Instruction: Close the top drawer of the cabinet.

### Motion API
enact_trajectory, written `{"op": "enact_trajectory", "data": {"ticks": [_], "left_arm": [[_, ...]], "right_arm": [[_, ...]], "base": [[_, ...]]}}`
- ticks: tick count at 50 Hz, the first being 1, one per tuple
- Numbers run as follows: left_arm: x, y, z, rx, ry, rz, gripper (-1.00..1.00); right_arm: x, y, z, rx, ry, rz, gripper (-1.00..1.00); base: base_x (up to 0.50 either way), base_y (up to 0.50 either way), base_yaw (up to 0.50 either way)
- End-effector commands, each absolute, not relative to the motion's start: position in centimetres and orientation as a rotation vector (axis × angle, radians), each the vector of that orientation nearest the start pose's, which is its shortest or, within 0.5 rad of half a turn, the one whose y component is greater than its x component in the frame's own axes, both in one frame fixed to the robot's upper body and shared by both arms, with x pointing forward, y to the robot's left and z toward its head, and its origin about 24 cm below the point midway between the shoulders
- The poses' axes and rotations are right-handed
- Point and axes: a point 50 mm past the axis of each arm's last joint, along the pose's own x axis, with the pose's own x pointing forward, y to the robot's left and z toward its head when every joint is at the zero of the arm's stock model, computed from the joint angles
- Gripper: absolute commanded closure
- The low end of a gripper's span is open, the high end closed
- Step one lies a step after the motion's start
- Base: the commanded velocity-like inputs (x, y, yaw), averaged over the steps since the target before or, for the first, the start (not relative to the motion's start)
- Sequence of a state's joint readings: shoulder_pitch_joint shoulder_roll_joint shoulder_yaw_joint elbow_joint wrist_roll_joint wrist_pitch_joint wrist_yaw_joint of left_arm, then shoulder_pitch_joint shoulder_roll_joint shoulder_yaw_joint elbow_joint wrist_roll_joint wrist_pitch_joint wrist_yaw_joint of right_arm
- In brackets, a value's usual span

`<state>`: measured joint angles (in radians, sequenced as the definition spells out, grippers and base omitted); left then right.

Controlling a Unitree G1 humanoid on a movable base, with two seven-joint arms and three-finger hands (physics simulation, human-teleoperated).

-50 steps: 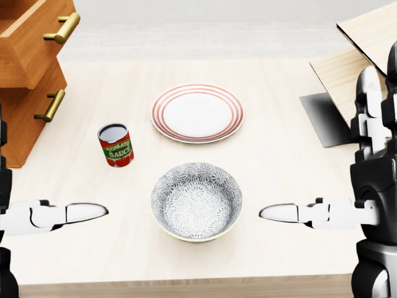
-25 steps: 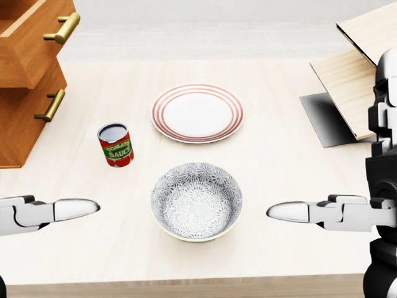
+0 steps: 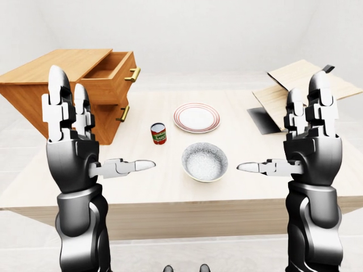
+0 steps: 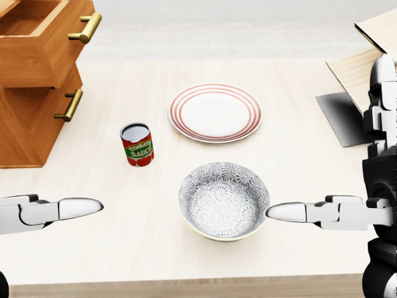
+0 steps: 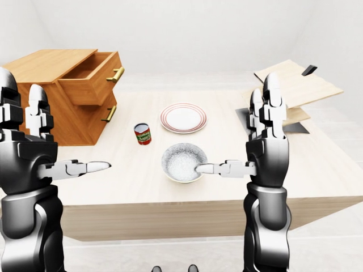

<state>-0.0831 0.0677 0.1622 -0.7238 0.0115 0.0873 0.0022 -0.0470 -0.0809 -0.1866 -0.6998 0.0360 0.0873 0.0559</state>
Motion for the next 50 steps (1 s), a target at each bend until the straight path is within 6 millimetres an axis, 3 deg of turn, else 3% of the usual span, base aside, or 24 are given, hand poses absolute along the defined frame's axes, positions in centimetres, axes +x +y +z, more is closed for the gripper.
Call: {"op": "enact_trajectory", "data": {"ticks": [1,33,50], "left_arm": [[21.1,18.1,20.6,0.123,-0.693,0.127,-1.00],[20.7,17.7,21.5,0.156,-0.741,0.122,-1.00],[21.0,17.8,21.2,0.155,-0.721,0.120,-1.00]], "right_arm": [[21.3,-18.1,19.8,-0.120,-0.647,-0.067,-1.00],[21.0,-17.4,20.5,-0.191,-0.681,-0.051,-1.00],[21.3,-17.6,19.7,-0.182,-0.640,-0.052,-1.00]], "base": [[0.00,0.50,0.00],[0.00,0.50,0.00],[0.00,0.50,0.00]]}}
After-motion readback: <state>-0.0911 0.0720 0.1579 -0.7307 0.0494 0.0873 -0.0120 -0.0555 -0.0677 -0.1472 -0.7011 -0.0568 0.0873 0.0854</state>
